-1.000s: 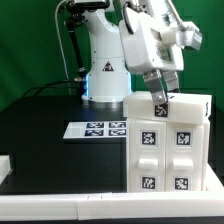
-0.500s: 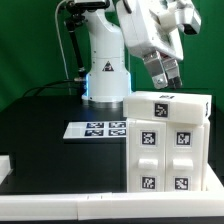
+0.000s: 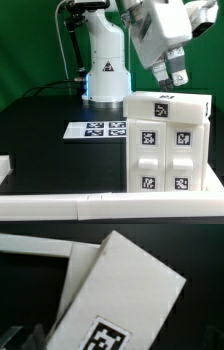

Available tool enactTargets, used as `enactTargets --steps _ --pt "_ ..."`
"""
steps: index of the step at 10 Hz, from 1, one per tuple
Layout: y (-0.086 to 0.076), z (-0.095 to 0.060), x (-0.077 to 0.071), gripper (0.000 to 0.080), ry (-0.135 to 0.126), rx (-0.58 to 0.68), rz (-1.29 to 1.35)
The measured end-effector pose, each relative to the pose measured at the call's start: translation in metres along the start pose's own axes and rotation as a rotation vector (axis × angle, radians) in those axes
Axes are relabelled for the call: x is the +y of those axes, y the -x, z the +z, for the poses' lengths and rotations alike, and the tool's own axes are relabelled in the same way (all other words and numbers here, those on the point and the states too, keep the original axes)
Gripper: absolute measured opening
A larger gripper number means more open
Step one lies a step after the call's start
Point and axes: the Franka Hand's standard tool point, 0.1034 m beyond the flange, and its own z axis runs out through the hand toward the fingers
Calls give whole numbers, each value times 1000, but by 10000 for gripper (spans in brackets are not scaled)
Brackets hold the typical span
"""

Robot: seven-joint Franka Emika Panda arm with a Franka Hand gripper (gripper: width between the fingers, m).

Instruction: Assemble cabinet

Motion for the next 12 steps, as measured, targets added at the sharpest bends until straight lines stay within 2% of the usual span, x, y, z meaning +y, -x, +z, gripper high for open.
enactTargets --steps 2,6,9,11,12 --pt "7 1 -4 797 43 -27 -232" --pt "6 0 -6 797 39 -24 -521" --pt "8 -1 -8 797 68 -22 -914" --pt "12 -2 -12 797 102 -14 -1162" --pt "14 -1 -12 797 111 -9 -1273"
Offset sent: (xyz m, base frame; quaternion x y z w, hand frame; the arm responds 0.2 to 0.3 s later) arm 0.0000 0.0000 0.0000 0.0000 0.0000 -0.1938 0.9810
